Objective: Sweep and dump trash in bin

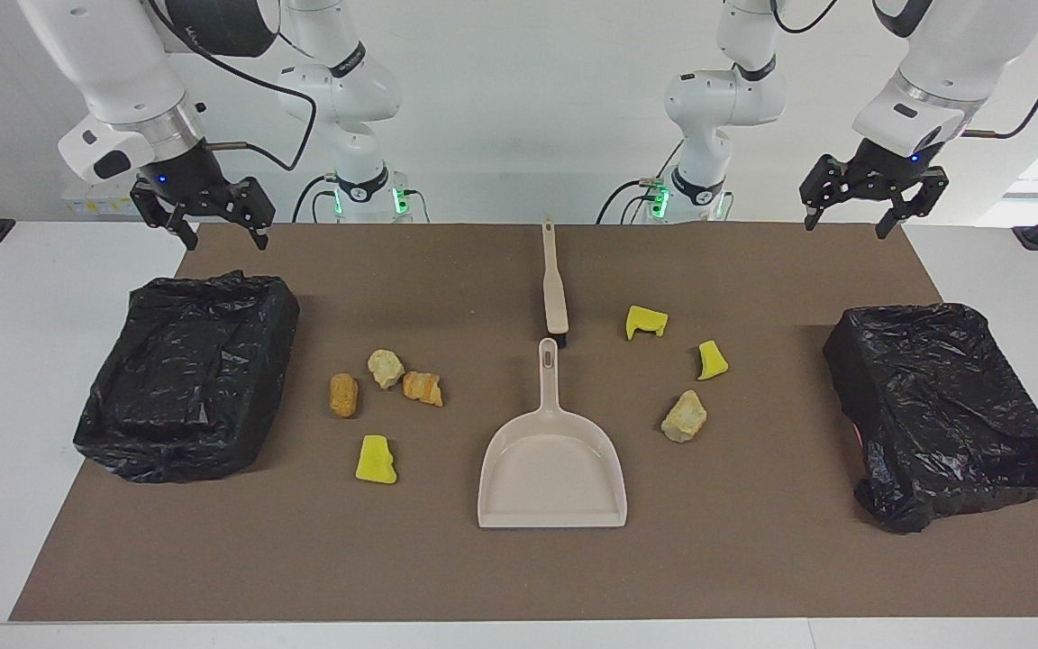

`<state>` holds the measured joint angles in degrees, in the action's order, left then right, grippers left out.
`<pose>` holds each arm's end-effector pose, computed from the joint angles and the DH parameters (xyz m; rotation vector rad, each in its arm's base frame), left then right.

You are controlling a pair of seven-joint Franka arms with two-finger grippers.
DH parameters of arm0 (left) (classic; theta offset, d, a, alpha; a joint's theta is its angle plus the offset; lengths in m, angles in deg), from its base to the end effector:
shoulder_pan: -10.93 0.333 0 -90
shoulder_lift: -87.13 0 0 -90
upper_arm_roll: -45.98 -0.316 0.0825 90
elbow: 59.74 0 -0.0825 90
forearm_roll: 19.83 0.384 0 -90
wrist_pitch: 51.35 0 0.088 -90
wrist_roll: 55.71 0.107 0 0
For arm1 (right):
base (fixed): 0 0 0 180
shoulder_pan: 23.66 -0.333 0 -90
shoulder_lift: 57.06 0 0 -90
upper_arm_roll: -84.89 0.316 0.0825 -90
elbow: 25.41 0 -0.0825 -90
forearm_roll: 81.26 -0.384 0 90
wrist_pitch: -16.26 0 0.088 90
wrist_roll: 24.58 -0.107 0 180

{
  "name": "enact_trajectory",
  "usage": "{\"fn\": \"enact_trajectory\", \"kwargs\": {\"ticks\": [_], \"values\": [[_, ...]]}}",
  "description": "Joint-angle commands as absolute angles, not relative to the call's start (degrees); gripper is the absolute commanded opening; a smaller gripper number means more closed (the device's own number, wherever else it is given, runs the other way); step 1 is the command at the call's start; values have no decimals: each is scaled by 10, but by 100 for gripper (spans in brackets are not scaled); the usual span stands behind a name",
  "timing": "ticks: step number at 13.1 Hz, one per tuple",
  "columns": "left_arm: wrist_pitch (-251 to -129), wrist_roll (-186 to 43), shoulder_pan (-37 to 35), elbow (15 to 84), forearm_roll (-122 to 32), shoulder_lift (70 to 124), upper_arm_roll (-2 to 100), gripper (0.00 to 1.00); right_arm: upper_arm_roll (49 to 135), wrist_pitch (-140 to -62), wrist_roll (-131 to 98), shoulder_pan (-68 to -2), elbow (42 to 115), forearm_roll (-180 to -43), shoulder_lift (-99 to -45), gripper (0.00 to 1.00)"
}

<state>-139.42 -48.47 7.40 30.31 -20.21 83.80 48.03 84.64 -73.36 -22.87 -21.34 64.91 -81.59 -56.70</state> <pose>0.5305 -0.0532 0.6527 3.1175 -0.3507 0.0370 0.5513 -0.0241 0.6248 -3.1355 0.0235 0.0090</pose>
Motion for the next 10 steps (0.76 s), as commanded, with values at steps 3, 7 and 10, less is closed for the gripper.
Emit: {"fn": "enact_trajectory", "kwargs": {"ticks": [3, 7, 10], "values": [[-1388, -482, 74, 296, -204, 840, 482, 100, 848, -736, -241, -212, 649, -815, -567, 100], [-1388, -482, 79, 296, -204, 839, 481, 100, 848, -736, -241, -212, 649, -814, -567, 100], [-1387, -482, 79, 296, -204, 839, 481, 100, 848, -736, -241, -212, 649, -814, -567, 100]]}}
